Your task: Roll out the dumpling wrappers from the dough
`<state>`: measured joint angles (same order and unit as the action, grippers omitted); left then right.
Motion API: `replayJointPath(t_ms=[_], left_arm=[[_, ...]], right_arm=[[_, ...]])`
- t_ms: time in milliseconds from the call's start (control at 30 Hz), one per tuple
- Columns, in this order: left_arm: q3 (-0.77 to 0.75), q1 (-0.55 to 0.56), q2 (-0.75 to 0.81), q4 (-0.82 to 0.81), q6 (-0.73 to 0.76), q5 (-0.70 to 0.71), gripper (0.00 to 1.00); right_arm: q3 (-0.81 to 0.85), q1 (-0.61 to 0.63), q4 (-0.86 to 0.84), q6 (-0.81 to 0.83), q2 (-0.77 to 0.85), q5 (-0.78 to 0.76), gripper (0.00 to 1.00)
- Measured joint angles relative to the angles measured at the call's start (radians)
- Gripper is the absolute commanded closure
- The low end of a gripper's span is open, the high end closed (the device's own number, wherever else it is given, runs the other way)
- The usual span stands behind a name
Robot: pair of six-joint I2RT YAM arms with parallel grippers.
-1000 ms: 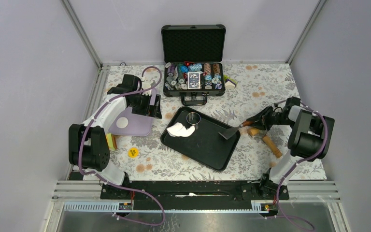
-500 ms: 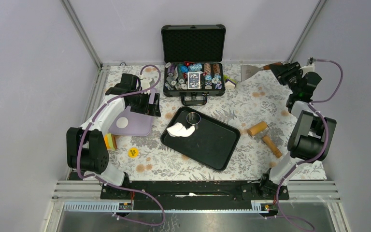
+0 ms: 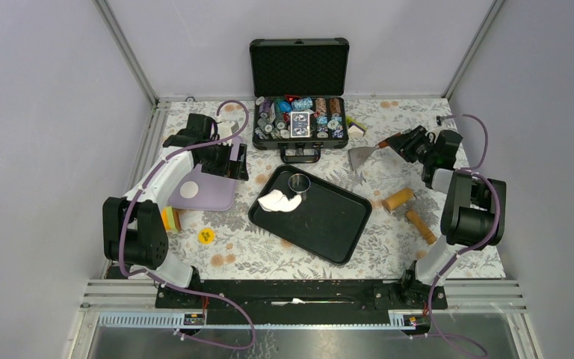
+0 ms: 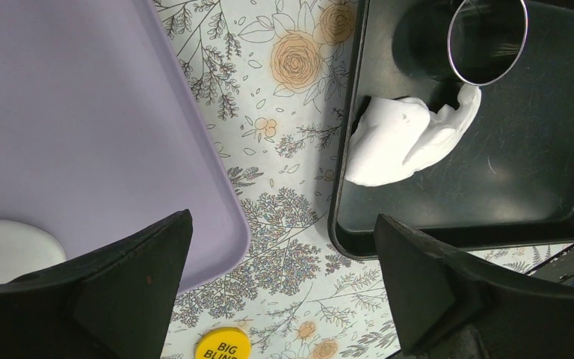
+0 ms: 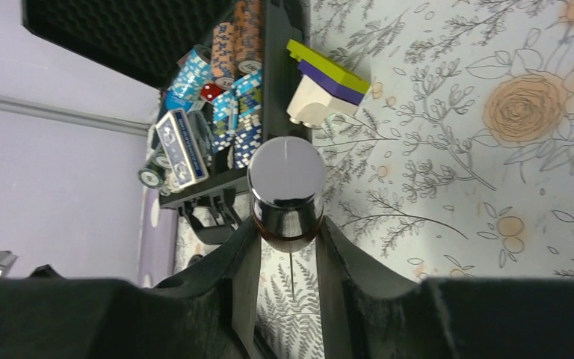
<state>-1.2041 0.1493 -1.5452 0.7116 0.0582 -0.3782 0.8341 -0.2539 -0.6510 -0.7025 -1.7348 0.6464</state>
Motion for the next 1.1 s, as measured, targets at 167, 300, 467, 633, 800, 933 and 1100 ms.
replayJointPath(t_ms=[167,300,467,633,800,933,1100], left_arm=[[0.000,0.000,0.000,0.000,0.000,0.001,0.01],[0.000,0.000,0.000,0.000,0.001,0.002,0.01],[0.000,0.000,0.000,0.001,0.002,0.002,0.01],[0.000,0.000,0.002,0.011,0.018,0.007,0.01],[0.000,-0.008,0.024,0.040,0.033,0.009,0.01],[0.000,-0.031,0.080,0.073,0.053,0.021,0.01],[0.000,-0.110,0.234,0.101,0.070,0.061,0.01]], right_arm=[[0.000,0.012,0.048,0.072,-0.007,-0.032,0.79],[0.003,0.016,0.101,0.104,-0.016,-0.041,0.58],[0.038,0.020,0.238,0.191,-0.012,-0.088,0.45],[0.051,0.021,0.411,0.288,0.034,-0.131,0.34],[0.075,0.022,0.543,0.369,0.114,-0.173,0.05],[0.121,0.023,0.665,0.446,0.190,-0.220,0.00],[0.227,0.023,0.855,0.612,0.312,-0.241,0.01]])
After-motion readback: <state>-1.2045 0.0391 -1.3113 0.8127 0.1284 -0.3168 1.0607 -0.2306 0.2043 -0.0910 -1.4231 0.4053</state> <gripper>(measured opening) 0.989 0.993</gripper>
